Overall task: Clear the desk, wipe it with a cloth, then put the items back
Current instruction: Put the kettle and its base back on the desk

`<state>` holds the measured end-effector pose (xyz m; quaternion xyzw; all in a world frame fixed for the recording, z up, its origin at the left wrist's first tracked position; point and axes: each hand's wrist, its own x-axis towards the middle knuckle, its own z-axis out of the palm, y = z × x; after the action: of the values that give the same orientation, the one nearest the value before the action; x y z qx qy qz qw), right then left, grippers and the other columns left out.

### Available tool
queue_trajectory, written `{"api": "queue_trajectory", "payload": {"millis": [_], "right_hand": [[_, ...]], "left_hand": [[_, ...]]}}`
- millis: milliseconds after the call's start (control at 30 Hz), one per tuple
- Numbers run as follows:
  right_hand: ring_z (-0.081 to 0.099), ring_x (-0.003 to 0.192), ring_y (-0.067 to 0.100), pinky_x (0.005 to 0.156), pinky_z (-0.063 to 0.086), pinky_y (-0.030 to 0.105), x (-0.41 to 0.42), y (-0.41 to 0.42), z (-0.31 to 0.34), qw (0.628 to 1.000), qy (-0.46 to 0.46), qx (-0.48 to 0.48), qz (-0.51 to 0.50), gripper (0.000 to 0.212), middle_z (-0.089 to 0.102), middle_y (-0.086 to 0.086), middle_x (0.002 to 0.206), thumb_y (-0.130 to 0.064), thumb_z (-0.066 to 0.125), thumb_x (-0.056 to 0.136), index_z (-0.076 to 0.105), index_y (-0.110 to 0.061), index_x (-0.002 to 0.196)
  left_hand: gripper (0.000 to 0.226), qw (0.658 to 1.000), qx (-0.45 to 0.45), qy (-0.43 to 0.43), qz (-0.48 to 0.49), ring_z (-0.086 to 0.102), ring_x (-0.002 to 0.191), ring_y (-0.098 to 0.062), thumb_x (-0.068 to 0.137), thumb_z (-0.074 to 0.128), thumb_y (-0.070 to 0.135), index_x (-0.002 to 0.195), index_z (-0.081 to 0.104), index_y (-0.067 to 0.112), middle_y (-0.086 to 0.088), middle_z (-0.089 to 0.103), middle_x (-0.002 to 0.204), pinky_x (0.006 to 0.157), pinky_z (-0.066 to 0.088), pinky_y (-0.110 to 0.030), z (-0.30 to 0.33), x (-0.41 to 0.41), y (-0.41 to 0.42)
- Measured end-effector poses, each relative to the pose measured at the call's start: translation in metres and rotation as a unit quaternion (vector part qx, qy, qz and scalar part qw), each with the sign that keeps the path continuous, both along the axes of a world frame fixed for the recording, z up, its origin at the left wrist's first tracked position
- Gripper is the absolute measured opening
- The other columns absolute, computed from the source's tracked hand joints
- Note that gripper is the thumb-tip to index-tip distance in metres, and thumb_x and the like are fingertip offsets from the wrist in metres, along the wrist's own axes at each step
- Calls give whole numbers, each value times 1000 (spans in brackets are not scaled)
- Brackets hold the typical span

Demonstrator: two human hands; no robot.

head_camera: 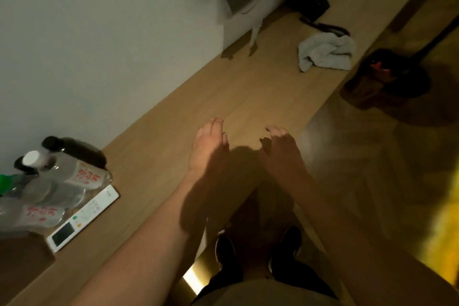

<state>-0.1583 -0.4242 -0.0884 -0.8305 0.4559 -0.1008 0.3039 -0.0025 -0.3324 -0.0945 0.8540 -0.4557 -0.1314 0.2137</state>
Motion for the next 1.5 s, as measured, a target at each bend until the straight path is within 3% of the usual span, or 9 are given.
{"api": "queue_trajectory", "payload": {"millis": [133,233,400,567,900,1000,1233,1500], "right_hand": [[51,127,20,95,34,23,-77,-45,3,996,-14,-5,-86,52,51,4,142,-20,65,92,49,-17,141],[46,131,18,99,28,23,-142,-83,1,993,0,-10,-120,50,48,1,143,-22,62,94,45,-18,141],[43,136,22,111,38,37,-239,-143,-2,983,7,-18,-184,54,40,3,151,-26,59,95,41,-17,145],[44,134,21,109,40,38,-306,-188,-3,971,-23,-14,-237,55,39,-1,150,-27,59,94,39,-23,145],[42,135,24,108,37,39,-364,-303,-11,958,-9,-19,-284,53,42,3,149,-28,58,93,42,-19,143],[45,132,24,103,37,33,-375,-359,-10,957,-13,-19,-290,55,40,4,150,-28,57,93,41,-18,145],[41,136,27,111,37,41,-407,-487,16,949,9,-31,-314,56,42,8,149,-23,58,93,42,-12,145],[33,142,22,117,31,39,-471,-602,20,939,14,-21,-343,55,38,6,151,-23,58,96,39,-12,147]], "left_hand": [[44,997,-15,-22,-76,45,137,-23,105,45,25,148,43,13,-8,48,148,119,34,-40,9,-65,-69],[44,992,-18,-30,-119,46,136,-21,104,47,26,147,46,15,-5,49,148,119,33,-37,11,-124,-123],[44,982,-19,-39,-186,44,137,-21,105,47,26,148,45,16,-5,47,149,117,30,-33,16,-215,-204],[45,968,-24,-71,-239,41,141,-21,104,49,24,148,45,15,-5,44,152,119,33,-37,21,-278,-265],[41,951,-51,-101,-288,46,137,-20,102,51,24,143,49,16,-4,49,147,114,39,-34,4,-333,-410],[41,949,-59,-92,-296,45,137,-21,103,50,24,143,49,16,-4,49,146,114,38,-34,-1,-344,-468],[41,940,-74,-66,-327,47,135,-19,103,51,24,143,49,16,-2,49,145,112,43,-35,7,-379,-609],[41,923,-96,-69,-367,49,133,-20,102,50,27,142,48,17,-4,52,143,110,46,-39,3,-445,-742]]}}
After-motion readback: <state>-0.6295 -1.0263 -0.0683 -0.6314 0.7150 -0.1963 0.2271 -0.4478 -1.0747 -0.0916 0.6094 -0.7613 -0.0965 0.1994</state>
